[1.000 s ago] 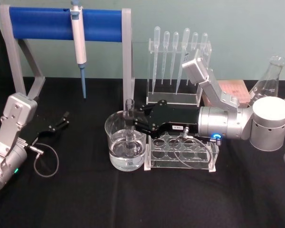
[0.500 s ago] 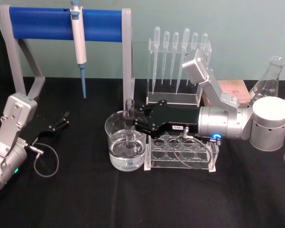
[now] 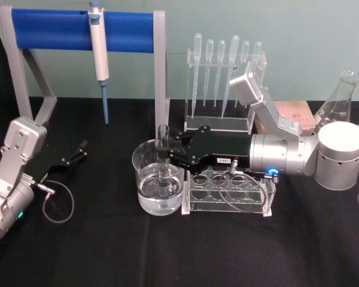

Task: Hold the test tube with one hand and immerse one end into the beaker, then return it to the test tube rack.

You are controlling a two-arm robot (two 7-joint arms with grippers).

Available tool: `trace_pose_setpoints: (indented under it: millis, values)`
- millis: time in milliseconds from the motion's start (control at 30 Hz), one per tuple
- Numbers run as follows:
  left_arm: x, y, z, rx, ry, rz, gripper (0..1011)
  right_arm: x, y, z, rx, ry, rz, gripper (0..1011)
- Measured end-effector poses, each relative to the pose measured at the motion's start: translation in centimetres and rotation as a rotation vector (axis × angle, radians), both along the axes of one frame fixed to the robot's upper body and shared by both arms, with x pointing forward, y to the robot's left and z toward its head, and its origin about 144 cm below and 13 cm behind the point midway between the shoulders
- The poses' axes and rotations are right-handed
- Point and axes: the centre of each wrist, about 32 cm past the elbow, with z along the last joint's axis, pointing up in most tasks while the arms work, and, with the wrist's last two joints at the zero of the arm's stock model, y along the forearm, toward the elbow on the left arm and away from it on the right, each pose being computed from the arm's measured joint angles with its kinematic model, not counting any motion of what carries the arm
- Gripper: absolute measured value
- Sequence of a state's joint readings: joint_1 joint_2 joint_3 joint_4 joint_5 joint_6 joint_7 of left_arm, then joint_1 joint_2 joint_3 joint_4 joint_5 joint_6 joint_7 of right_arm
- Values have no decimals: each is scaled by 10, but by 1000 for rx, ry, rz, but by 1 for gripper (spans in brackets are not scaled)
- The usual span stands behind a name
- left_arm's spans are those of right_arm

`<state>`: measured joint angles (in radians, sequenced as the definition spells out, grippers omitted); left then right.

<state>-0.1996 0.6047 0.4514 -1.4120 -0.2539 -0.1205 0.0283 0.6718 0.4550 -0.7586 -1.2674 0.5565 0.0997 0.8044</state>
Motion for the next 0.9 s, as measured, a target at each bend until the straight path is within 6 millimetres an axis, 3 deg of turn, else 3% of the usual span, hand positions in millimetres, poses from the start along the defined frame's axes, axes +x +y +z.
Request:
trace_pose_setpoints:
  millis: [900]
  values:
    - [0, 0, 0, 0, 0, 0, 1000, 0, 0, 0, 0, 0, 0, 221]
